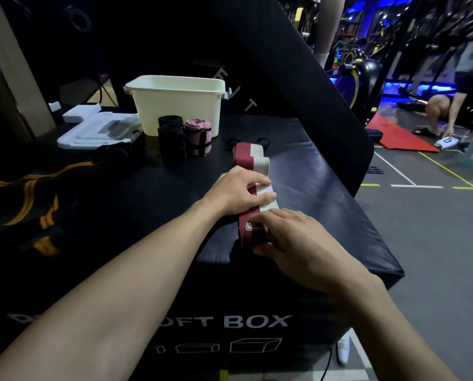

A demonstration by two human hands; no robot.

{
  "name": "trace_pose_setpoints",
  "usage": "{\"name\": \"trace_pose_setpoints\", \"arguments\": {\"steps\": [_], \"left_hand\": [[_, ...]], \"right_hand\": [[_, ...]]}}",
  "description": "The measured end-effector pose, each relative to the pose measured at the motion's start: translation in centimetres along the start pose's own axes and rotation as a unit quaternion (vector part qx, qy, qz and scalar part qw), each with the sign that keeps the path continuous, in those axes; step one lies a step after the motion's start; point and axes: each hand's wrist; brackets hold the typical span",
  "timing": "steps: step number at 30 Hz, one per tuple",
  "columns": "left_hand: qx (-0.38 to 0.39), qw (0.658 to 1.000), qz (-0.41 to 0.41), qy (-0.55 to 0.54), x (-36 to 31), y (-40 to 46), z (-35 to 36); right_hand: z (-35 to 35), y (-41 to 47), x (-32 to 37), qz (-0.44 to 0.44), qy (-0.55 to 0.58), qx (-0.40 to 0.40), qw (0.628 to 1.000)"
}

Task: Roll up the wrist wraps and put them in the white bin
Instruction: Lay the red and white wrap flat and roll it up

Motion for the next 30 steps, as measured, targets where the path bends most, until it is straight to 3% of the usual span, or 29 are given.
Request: {"name": "trace_pose_setpoints", "arguments": {"steps": [8,14,19,23,26,30], "left_hand": [[0.014,0.998,-0.037,0.046,0.5,0.0,0.6],[0.132,0.981,-0.024,0.137,-1.0,0.1,-0.4],[0.134,0.980,-0.009,0.150,-1.2,1.8,-1.1],[0.185,0.972,-0.051,0.138,-1.6,3.6,-1.1],[0.179,0.973,-0.053,0.136,-1.4,4.6,-0.4],[0.107,0.987,-0.044,0.114,-1.1,4.6,0.5]], "right_hand": [[-1.5,-0.8,0.4,0.025,0.073,0.091,0.993],[-1.3,-0.7,0.6,0.030,0.076,0.092,0.992],[-1.3,-0.8,0.4,0.036,0.097,0.089,0.991],[-1.1,-0.9,-0.3,0.040,0.136,0.075,0.987],[-0.8,-0.9,-0.8,0.048,0.170,0.066,0.982],[-0.5,-0.7,-1.3,0.047,0.183,0.061,0.980]]}}
Point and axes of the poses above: each hand's wrist, its own y-axis towards the middle knuckle, its own z-axis out of the palm, x = y × z, and after that the axes turned 3 degrees about y, right-handed
